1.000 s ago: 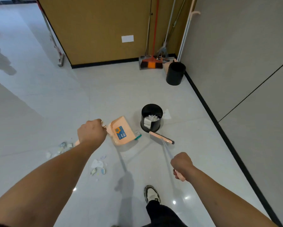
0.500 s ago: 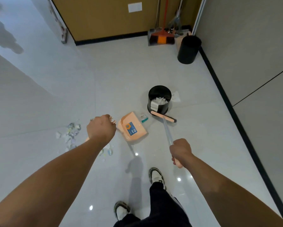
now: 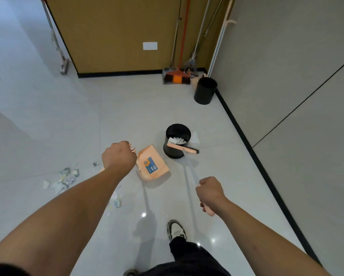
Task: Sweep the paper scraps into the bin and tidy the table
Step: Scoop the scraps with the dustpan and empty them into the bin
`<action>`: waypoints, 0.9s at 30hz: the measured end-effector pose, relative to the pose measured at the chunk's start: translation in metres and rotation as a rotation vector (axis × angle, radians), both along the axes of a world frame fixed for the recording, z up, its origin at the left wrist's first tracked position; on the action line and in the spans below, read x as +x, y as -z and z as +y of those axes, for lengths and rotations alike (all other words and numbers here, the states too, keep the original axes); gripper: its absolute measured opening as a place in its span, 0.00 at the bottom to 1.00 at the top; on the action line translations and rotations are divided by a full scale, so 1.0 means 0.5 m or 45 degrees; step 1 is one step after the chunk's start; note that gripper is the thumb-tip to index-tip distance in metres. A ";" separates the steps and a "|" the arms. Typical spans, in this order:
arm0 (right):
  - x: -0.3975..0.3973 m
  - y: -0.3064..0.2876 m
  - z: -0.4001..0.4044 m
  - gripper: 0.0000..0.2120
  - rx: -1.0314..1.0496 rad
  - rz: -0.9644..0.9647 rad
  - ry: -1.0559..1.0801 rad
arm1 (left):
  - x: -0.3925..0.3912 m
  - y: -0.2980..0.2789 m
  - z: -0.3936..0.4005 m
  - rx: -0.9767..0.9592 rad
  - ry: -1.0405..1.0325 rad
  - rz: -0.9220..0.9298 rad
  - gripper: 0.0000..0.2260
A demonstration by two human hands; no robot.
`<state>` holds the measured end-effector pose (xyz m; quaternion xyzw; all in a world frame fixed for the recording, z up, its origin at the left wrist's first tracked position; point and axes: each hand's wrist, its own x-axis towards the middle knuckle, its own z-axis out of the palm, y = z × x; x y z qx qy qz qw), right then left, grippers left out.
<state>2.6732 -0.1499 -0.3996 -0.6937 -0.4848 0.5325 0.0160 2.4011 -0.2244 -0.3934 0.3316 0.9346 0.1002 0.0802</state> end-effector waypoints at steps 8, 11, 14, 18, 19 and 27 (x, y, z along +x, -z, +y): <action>0.003 -0.018 -0.048 0.22 0.070 -0.002 -0.047 | -0.006 -0.029 -0.030 0.091 0.050 0.051 0.03; -0.002 -0.034 -0.060 0.13 0.081 -0.007 -0.069 | -0.007 -0.031 -0.043 0.074 0.056 0.045 0.04; -0.004 -0.044 -0.064 0.14 0.102 0.004 -0.081 | -0.008 -0.033 -0.054 0.071 0.054 0.044 0.03; -0.001 -0.048 -0.067 0.14 0.112 -0.010 -0.089 | -0.002 -0.035 -0.063 0.041 0.056 0.038 0.03; 0.002 -0.047 -0.067 0.15 0.129 -0.010 -0.078 | 0.000 -0.036 -0.064 0.035 0.061 0.036 0.03; 0.030 -0.040 -0.061 0.21 0.246 -0.005 0.008 | 0.019 -0.038 -0.061 0.031 0.117 0.058 0.03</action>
